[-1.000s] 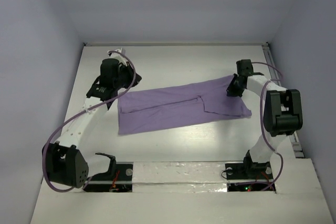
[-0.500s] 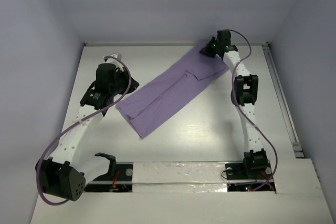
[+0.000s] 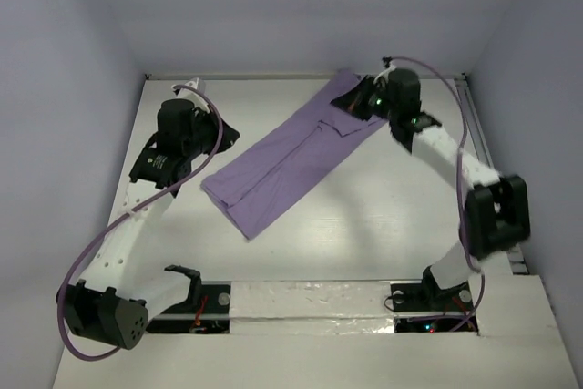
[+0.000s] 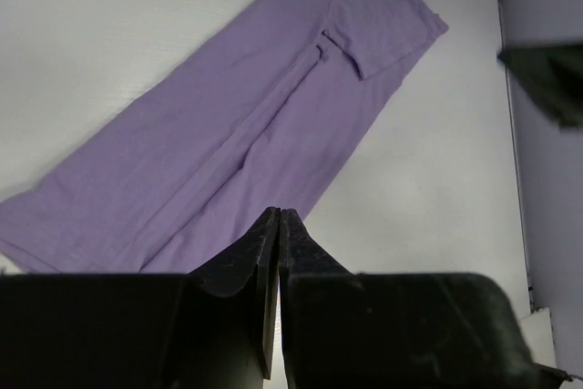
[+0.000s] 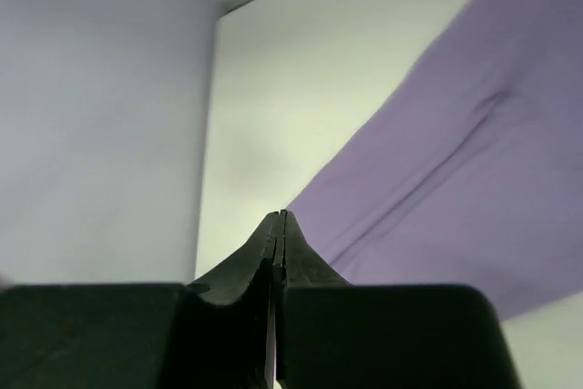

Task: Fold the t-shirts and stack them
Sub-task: Fold the tshirt

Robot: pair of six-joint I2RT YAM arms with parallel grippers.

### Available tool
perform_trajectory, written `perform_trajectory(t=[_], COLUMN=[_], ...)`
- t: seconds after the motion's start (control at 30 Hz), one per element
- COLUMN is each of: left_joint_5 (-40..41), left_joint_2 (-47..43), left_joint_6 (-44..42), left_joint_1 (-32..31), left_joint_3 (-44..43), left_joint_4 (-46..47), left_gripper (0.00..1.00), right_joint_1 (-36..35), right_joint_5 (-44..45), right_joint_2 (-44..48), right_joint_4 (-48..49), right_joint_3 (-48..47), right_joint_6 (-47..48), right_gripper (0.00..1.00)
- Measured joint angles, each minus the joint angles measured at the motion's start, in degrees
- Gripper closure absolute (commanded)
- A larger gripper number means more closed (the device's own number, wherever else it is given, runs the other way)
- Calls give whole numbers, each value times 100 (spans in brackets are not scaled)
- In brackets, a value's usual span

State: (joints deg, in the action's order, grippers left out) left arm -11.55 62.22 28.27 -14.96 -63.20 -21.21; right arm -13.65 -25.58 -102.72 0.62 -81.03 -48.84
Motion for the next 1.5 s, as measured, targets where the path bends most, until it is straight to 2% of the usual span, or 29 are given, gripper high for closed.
perform_trajectory(t=[0.07,0.1,0.2,0.23,0.3,0.37,0.4,0.5,0.6,0.7,0.73,0.83,0.9,1.03,1.17,1.23,1.33,1.37,1.4,1.5], left_joint_5=[-2,-2,-4,-24,-81,-155,-184,-203,-247,-304,-317,-369,-411,-487,-496,-476,-382,-363,-334,-317], left_joint_2=[-4,-4,-7,-9,-11,-28,-42,-173,-295,-313,-304,-289,-254,-74,138,264,483,553,627,785], left_joint_6=[0,2,4,4,4,7,7,7,2,-7,-11,-26,-42,-52,-79,-103,-146,-149,-149,-149], left_joint_1=[0,0,0,0,0,0,0,0,0,0,0,0,0,-20,-195,-407,-885,-1045,-1198,-1519], left_joint_3=[-72,-98,-133,-133,-133,-125,-111,-2,168,345,402,584,726,984,1119,1121,1163,1209,1290,1631], left_joint_4=[17,33,44,44,48,79,109,142,173,170,164,190,256,358,393,431,485,496,507,428], left_gripper=[100,100,100,100,100,100,100,100,100,100,100,100,100,100,100,98,97,96,95,87], right_joint_1=[-603,-1139,-2723,-3060,-3447,-3482,-3458,-3471,-3482,-3482,-3482,-3482,-3451,-3220,-2577,-2341,-2317,-2319,-2319,-2319], right_joint_5=[247,376,638,667,754,918,861,1045,1058,1034,1032,1058,1102,1073,1049,1207,1484,1585,1709,2024], right_joint_2=[1150,1596,2028,1937,1523,1141,1008,841,306,-328,-507,-802,-785,-450,540,1357,3023,3639,4247,5733], right_joint_4=[343,570,931,944,826,671,732,1047,1655,2127,2260,2474,2553,2811,2715,2168,608,-17,-643,-2022], right_joint_3=[1056,1587,2817,3119,3720,4105,4223,4146,3954,3512,3362,3206,3311,3939,5031,5545,6102,6203,6273,6317], right_joint_6=[22,-22,-326,-431,-643,-841,-1049,-1255,-1508,-1738,-1808,-2002,-2057,-2205,-2229,-2159,-2055,-2057,-2081,-2197], right_gripper=[100,88,41,39,39,40,43,48,58,62,72,84,100,100,100,100,100,96,75,47])
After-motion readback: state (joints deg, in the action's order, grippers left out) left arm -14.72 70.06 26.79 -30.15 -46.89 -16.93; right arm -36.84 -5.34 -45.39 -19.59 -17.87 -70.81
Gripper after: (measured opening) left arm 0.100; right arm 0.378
